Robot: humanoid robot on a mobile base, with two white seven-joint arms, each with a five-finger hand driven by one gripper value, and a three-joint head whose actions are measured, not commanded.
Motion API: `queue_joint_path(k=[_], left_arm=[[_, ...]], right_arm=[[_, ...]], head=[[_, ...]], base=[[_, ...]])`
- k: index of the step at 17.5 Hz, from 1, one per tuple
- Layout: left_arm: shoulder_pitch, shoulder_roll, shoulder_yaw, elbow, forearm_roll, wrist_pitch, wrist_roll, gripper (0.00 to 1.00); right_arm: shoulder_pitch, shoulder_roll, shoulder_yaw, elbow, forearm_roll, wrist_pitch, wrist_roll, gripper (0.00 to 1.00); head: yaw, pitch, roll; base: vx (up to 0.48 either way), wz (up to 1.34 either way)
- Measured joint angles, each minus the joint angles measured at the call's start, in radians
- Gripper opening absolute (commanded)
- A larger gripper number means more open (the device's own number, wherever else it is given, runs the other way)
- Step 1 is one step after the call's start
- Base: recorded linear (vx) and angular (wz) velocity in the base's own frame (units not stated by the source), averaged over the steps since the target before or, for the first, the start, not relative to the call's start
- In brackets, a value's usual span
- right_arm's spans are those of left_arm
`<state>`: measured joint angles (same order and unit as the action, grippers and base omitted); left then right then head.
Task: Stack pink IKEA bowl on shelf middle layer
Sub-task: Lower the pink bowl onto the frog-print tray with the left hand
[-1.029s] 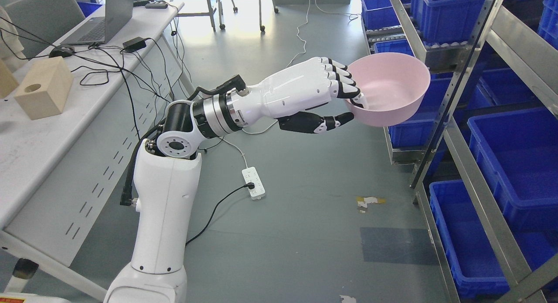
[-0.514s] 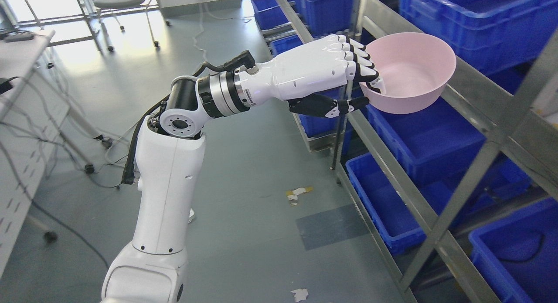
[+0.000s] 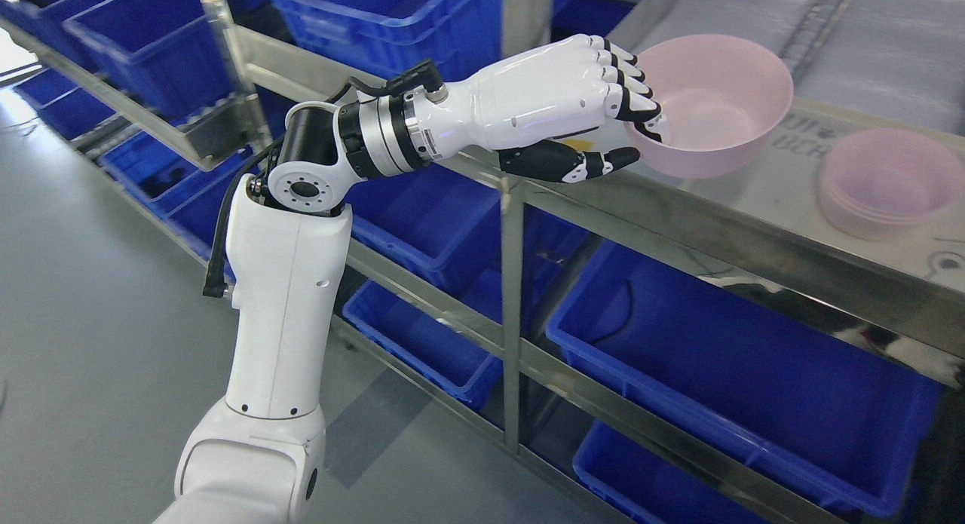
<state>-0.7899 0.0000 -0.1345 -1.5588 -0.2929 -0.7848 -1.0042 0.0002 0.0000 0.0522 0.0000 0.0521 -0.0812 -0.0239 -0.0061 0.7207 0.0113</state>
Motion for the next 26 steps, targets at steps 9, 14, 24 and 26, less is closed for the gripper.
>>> queue_joint_path(k=[9,14,24,26], left_arm=[[-0.059,0.000,0.094,0.067,-0.252,0.000,-0.047,0.00],[-0.068,0.007,0.160,0.098,-0.371,0.000,-0.051,0.00],[-0.017,0.018,0.180,0.126,-0.400,0.000,-0.056,0.01],[-0.013,0.015,0.176,0.139,-0.426,0.000,-0.057,0.01]], right_arm=[[0.000,0.000,0.000,0.000,0.000,0.000,0.005,1.00],[0.000,0.000,0.000,0.000,0.000,0.000,0.005,1.00],[-0.001,0.000,0.000,0.000,0.000,0.000,0.007,1.00],[0.000,0.000,0.000,0.000,0.000,0.000,0.007,1.00]], head=[[0.0000,0.000,0.000],[0.0000,0.000,0.000],[0.0000,0.000,0.000],[0.0000,0.000,0.000]], base=[[0.020,-0.97],[0.024,-0.42],[0.005,-0.03],[0.000,0.00]])
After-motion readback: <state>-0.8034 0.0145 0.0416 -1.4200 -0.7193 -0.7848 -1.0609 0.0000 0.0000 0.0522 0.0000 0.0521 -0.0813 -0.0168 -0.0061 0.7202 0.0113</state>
